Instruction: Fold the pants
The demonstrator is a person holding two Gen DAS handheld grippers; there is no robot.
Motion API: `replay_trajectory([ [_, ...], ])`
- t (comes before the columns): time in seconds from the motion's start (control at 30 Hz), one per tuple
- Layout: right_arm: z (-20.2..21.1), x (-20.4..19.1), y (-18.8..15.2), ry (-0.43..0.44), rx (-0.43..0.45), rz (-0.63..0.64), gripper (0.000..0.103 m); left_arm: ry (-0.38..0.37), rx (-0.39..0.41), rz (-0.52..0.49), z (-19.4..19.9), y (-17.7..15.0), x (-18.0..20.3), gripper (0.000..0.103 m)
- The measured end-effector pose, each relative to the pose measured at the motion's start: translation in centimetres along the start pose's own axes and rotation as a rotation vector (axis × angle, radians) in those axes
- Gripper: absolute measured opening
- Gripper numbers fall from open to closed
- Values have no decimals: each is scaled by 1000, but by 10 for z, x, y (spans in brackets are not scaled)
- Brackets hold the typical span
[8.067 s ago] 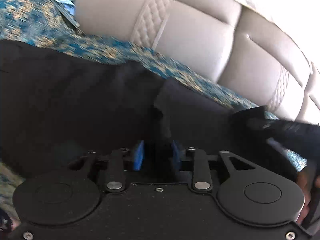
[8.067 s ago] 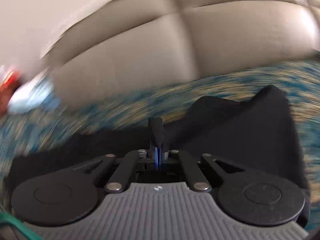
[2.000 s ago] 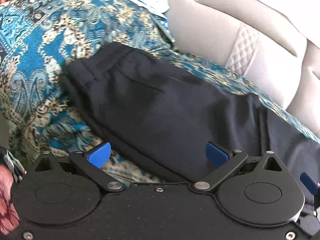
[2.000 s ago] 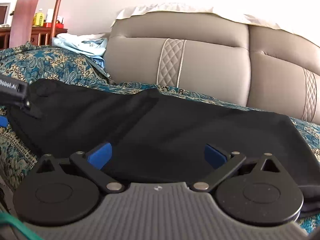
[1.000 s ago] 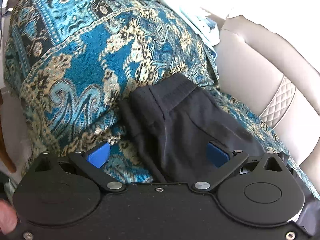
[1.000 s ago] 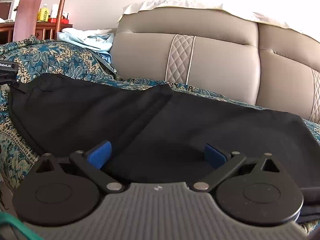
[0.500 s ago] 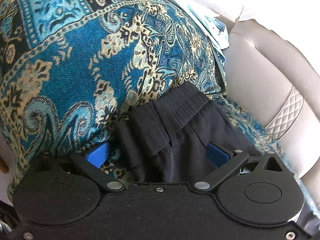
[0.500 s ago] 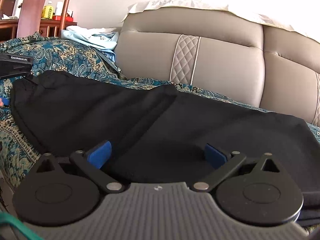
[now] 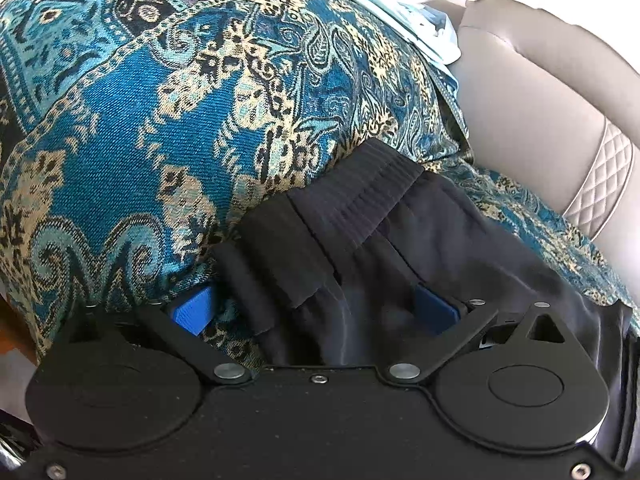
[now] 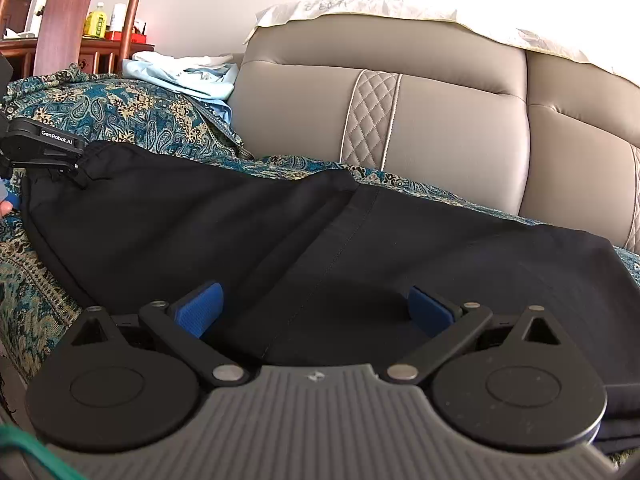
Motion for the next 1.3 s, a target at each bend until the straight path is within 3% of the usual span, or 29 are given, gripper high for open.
replay_trajectory([
  [0.23,0,0,0,-1,2,1,103,-46,17,-2,9,-6,-11,102],
  [0.5,0,0,0,-1,2,1,103,-8,47,7,7,-7,-7,101],
  [0.53,0,0,0,-1,1,0,103,-2,55,16,8,-6,-7,89],
  [0.57,0,0,0,-1,1,0,103,4,66,26,10,-4,-7,67],
  [0.67,0,-1,0,-2,-2,0,103,17,103,125,18,-2,-17,35],
  [0.77,-1,-2,2,-7,-10,5,103,16,131,135,28,-2,-17,23],
  [0.87,-3,-2,5,-2,-28,1,103,32,185,25,43,-2,-2,17],
  [0.97,-5,1,10,15,-57,0,103,-11,239,-58,62,4,17,16],
  [1.17,4,14,25,60,-43,-79,103,-169,309,-137,99,20,61,16],
  [1.3,12,44,38,94,-19,-202,103,-293,341,-196,119,28,107,16],
])
Point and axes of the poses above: each gripper's, at about its wrist camera, not at the fingertips, and z roughly against the way its jaws point, x to its right, y to its top, the point moved 4 cm from there along -z, roughly the way its jaws point, and after that the axes turned 2 degrees about -z, right-handed, at the moved point
